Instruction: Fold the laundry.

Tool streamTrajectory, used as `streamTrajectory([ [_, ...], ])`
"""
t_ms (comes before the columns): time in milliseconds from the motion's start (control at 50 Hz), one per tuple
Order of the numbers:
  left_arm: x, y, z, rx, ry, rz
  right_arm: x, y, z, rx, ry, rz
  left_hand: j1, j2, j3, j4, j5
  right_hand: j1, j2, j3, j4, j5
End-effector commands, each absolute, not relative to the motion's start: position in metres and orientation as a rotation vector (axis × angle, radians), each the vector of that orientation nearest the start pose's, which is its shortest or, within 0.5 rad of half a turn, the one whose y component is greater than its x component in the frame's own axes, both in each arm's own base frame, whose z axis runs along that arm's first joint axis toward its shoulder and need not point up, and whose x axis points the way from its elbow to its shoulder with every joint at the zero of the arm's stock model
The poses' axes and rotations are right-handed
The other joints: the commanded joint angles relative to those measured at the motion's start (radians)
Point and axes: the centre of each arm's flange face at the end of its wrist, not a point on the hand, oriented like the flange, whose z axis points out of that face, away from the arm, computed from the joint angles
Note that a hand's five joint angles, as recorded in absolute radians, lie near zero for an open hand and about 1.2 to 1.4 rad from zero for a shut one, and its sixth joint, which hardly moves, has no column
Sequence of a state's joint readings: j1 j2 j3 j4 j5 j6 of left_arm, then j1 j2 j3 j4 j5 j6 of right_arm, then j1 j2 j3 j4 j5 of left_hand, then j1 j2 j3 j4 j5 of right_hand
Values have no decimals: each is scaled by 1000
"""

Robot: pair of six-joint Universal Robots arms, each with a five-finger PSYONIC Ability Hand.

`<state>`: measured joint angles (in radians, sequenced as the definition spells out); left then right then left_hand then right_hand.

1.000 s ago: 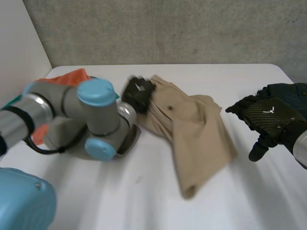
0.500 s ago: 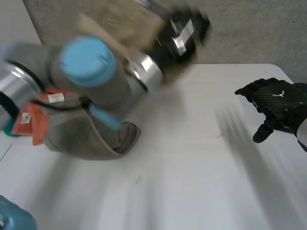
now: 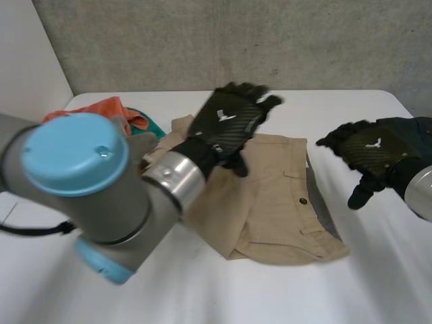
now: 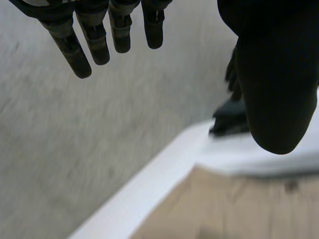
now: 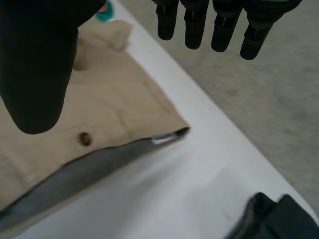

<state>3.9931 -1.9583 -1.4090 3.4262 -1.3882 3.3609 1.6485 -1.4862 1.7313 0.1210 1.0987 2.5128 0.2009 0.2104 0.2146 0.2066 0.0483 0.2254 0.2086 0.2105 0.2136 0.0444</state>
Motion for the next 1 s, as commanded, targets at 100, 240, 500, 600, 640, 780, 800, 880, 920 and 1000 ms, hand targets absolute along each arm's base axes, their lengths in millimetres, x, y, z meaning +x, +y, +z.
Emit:
streamTrajectory([
  [100, -327, -200, 206, 1477, 2306, -2033, 201, -210, 205, -1457, 2255, -1317, 54, 44, 40, 48, 32, 23, 39, 37, 34, 29],
  [240, -344, -215, 187, 1630, 2277, -2014, 204, -211, 187, -1399, 2258, -1411, 30, 21, 16, 24, 8, 55, 71, 70, 66, 61],
  [500, -376, -228, 156, 1880, 2050, -1930, 211, -204, 160, -1424, 2241, -1561, 127, 117, 113, 121, 105, 169, 186, 184, 181, 176],
  [600, -385, -226, 146, 1957, 1944, -1915, 212, -206, 149, -1426, 2250, -1562, 346, 337, 332, 340, 324, 324, 341, 339, 336, 331],
  [640, -388, -226, 146, 1962, 1933, -1921, 212, -206, 147, -1425, 2251, -1565, 517, 507, 503, 511, 495, 439, 456, 454, 451, 445],
  [780, -386, -228, 181, 1831, 1882, -2024, 215, -205, 144, -1443, 2228, -1578, 1195, 1186, 1182, 1190, 1173, 1171, 1188, 1186, 1183, 1177],
  [800, -384, -230, 188, 1796, 1877, -2041, 216, -205, 143, -1445, 2231, -1576, 1195, 1186, 1182, 1190, 1173, 1171, 1188, 1186, 1183, 1177],
  [880, -367, -232, 219, 1631, 1879, -2098, 215, -209, 144, -1455, 2255, -1591, 1195, 1186, 1182, 1190, 1173, 1171, 1188, 1186, 1183, 1177],
  [920, -353, -232, 234, 1553, 1894, -2112, 216, -213, 152, -1460, 2248, -1619, 1195, 1186, 1182, 1190, 1173, 1171, 1188, 1186, 1183, 1177],
  [1000, -325, -230, 251, 1476, 1923, -2101, 215, -215, 171, -1490, 2241, -1648, 1195, 1186, 1182, 1190, 1173, 1171, 1188, 1186, 1183, 1177],
])
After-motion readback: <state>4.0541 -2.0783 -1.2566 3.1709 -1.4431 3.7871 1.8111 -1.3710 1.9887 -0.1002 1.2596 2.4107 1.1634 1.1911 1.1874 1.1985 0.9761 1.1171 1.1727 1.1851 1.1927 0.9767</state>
